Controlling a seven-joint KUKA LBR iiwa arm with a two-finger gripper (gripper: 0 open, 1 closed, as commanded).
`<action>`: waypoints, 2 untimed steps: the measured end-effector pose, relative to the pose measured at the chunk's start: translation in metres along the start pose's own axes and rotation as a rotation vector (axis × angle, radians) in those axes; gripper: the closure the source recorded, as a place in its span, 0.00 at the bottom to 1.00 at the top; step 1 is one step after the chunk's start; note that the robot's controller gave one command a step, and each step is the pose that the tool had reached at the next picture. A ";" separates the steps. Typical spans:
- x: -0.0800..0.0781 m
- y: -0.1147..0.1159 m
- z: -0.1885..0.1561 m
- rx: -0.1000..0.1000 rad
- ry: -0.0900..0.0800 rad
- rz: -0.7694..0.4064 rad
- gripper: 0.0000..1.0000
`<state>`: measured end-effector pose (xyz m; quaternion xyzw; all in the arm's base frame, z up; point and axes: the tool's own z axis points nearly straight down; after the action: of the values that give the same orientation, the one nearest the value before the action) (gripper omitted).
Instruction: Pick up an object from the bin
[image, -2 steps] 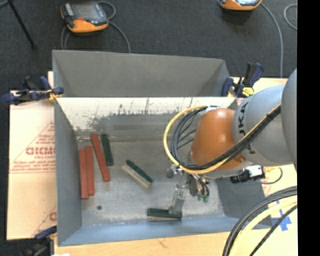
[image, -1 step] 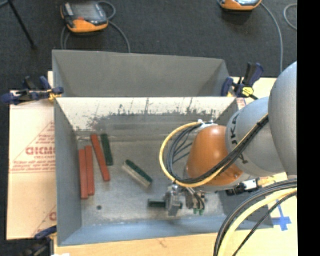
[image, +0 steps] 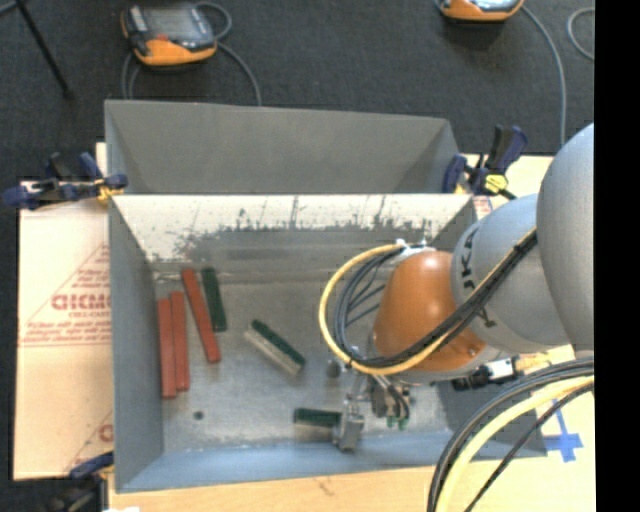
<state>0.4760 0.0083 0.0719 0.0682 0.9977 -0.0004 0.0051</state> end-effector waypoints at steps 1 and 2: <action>0.002 0.000 0.001 0.001 0.004 -0.002 1.00; 0.002 0.000 0.001 0.001 0.004 -0.003 1.00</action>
Offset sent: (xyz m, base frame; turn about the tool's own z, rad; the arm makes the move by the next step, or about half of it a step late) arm 0.0000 0.0000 0.0000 0.0000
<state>0.4743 0.0084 0.0712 0.0667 0.9978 -0.0006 0.0030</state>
